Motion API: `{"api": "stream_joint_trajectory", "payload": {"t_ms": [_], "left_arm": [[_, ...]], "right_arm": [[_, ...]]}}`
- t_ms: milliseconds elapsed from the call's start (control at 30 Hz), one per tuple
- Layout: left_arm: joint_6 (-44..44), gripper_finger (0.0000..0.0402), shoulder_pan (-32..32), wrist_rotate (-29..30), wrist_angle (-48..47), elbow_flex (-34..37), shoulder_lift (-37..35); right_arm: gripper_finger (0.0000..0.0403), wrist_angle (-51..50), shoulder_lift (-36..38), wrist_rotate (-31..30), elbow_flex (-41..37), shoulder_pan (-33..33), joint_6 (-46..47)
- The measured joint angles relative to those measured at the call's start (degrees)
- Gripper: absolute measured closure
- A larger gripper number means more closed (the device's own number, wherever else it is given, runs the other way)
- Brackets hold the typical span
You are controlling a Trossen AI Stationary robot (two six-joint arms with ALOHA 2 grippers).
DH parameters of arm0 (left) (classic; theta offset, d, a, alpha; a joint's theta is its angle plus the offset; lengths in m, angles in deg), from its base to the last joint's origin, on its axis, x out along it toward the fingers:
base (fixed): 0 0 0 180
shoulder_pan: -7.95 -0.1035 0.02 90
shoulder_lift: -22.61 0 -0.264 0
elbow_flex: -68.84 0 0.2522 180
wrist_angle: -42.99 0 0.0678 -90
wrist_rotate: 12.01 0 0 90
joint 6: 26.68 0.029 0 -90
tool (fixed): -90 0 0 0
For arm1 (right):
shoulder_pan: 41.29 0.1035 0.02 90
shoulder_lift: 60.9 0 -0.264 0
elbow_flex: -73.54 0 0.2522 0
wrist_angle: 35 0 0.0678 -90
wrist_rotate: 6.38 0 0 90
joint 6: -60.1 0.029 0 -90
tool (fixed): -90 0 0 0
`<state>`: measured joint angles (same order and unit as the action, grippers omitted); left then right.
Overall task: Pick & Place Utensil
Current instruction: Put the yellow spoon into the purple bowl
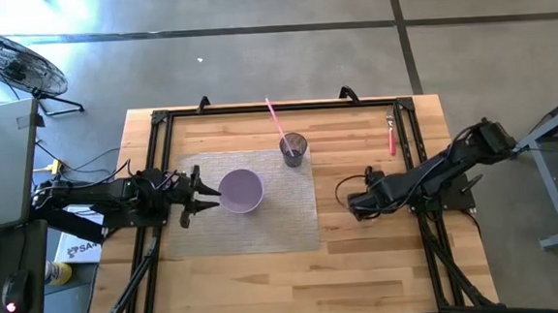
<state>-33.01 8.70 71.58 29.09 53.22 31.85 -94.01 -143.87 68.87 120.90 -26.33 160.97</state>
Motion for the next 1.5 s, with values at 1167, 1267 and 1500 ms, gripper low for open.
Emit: {"api": "stream_joint_trajectory", "payload": {"t_ms": [1167,1267,1500], "left_arm": [[0.0,0.0262,0.0,0.0,0.0,0.0,0.0],[0.0,0.0262,0.0,0.0,0.0,0.0,0.0],[0.0,0.0262,0.0,0.0,0.0,0.0,0.0]], "right_arm": [[0.029,2.4,-0.2,-2.7,-0.7,-0.7,-2.6],[0.0304,2.7,-0.2,-2.8,-0.7,-0.7,-2.6],[0.034,2.9,-0.2,-3.1,-0.7,-0.7,-2.6]]}}
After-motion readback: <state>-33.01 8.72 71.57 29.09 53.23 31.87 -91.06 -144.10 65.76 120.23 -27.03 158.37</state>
